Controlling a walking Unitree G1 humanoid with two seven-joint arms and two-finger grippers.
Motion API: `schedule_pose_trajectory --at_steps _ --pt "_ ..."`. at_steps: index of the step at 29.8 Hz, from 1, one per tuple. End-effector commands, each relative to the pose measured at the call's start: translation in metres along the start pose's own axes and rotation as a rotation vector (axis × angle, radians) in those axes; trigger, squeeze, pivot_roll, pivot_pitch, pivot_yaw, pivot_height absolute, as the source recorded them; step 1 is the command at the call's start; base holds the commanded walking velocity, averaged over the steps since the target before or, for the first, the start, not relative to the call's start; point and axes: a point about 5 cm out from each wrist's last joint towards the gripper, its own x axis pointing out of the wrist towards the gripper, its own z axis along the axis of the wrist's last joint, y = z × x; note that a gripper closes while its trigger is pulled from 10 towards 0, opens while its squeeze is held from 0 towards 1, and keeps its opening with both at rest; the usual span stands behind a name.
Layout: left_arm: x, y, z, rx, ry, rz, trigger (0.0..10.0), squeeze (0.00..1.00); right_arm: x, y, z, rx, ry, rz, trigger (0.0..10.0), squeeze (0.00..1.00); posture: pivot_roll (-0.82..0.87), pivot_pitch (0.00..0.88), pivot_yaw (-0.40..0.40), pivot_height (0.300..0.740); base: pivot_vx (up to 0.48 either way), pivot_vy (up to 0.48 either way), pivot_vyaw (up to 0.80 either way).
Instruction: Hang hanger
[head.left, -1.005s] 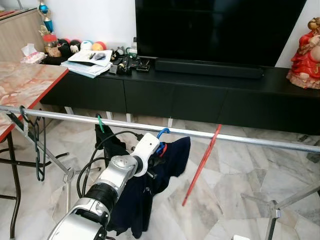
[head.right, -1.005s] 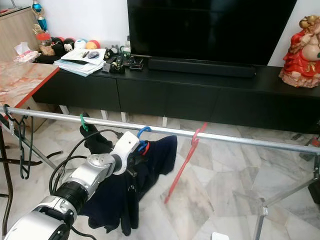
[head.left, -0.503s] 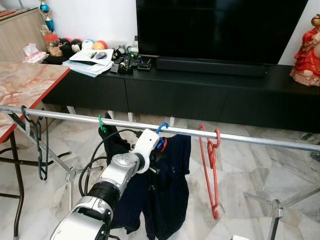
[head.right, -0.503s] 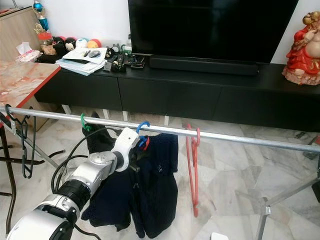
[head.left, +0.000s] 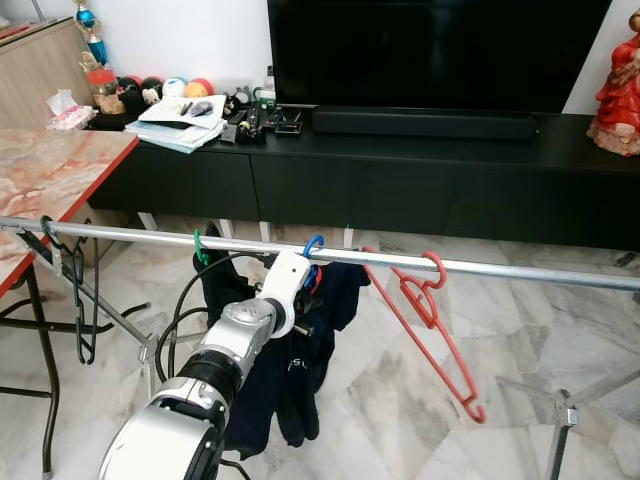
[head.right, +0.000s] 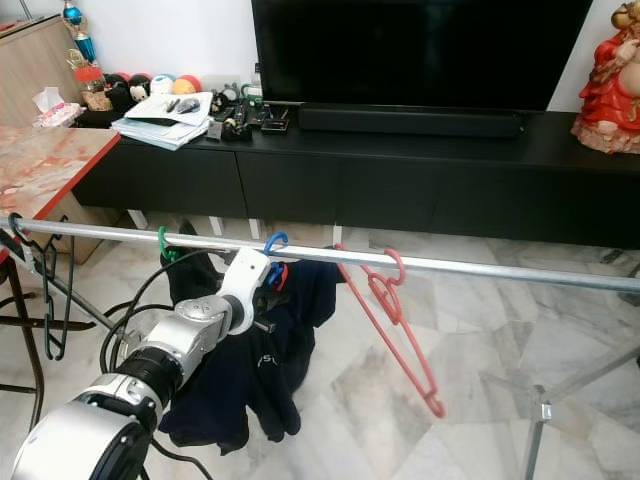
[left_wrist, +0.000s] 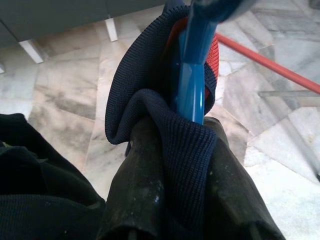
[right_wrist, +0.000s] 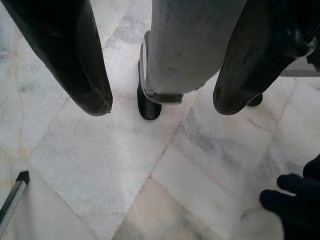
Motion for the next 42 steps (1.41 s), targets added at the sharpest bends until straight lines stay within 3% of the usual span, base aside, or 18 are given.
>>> schedule_pose_trajectory --at_steps 1,9,14,15,17,18,28,32,36,37,39,42 --pt "0.002 -0.001 0.011 -0.013 -0.024 0.008 10.0 0.00 -0.002 -0.005 -0.007 0.014 0.014 -0.011 10.0 0.00 -0.02 0.085 0.063 0.740 0.000 0.000 0.00" --pt "0.004 -0.006 0.002 -0.045 0.034 -0.015 10.0 0.00 -0.003 -0.009 -0.010 0.015 0.021 -0.015 10.0 0.00 -0.03 0.098 0.062 0.740 0.000 0.000 0.00" --pt "0.003 -0.005 -0.003 -0.005 0.037 -0.020 10.0 0.00 -0.003 -0.008 -0.011 0.009 0.027 -0.010 10.0 0.00 -0.01 0.099 0.058 0.740 0.000 0.000 0.00" --pt "0.002 -0.005 -0.002 -0.024 0.015 -0.025 10.0 0.28 -0.002 -0.008 -0.010 0.009 0.026 -0.009 10.0 0.00 -0.01 0.097 0.059 0.740 0.000 0.000 0.00" --pt "0.002 -0.005 -0.001 -0.032 -0.002 -0.033 10.0 0.28 -0.002 -0.007 -0.010 0.009 0.026 -0.007 10.0 0.00 -0.01 0.095 0.060 0.740 0.000 0.000 0.00" --pt "0.002 -0.004 -0.001 -0.042 -0.013 -0.029 10.0 1.00 -0.002 -0.007 -0.009 0.010 0.025 -0.006 10.0 0.00 -0.01 0.093 0.060 0.740 0.000 0.000 0.00" --pt "-0.008 0.004 0.004 -0.074 -0.149 -0.044 10.0 1.00 0.000 0.001 0.000 0.009 0.011 0.008 10.0 0.00 0.01 0.054 0.053 0.740 0.000 0.000 0.00" --pt "-0.019 0.009 -0.003 -0.064 -0.171 -0.056 10.0 1.00 0.001 0.004 0.004 0.003 0.007 0.013 10.0 0.00 0.02 0.046 0.047 0.740 0.000 0.000 0.00" --pt "-0.045 0.014 -0.017 -0.028 -0.183 -0.091 10.0 1.00 0.002 0.010 0.007 -0.007 0.005 0.023 10.0 0.00 0.04 0.036 0.039 0.740 0.000 0.000 0.00" --pt "-0.045 0.014 -0.017 -0.028 -0.183 -0.091 10.0 1.00 0.002 0.010 0.007 -0.007 0.005 0.023 10.0 0.00 0.04 0.036 0.039 0.740 0.000 0.000 0.00" --pt "-0.066 0.017 -0.025 -0.020 -0.222 -0.092 10.0 0.00 0.002 0.011 0.008 -0.011 0.004 0.026 10.0 0.00 0.04 0.030 0.039 0.740 0.000 0.000 0.00" --pt "-0.083 0.021 -0.035 -0.077 -0.277 -0.037 10.0 0.00 0.003 0.011 0.009 -0.018 0.004 0.029 10.0 0.00 0.04 0.018 0.036 0.740 0.000 0.000 0.00"
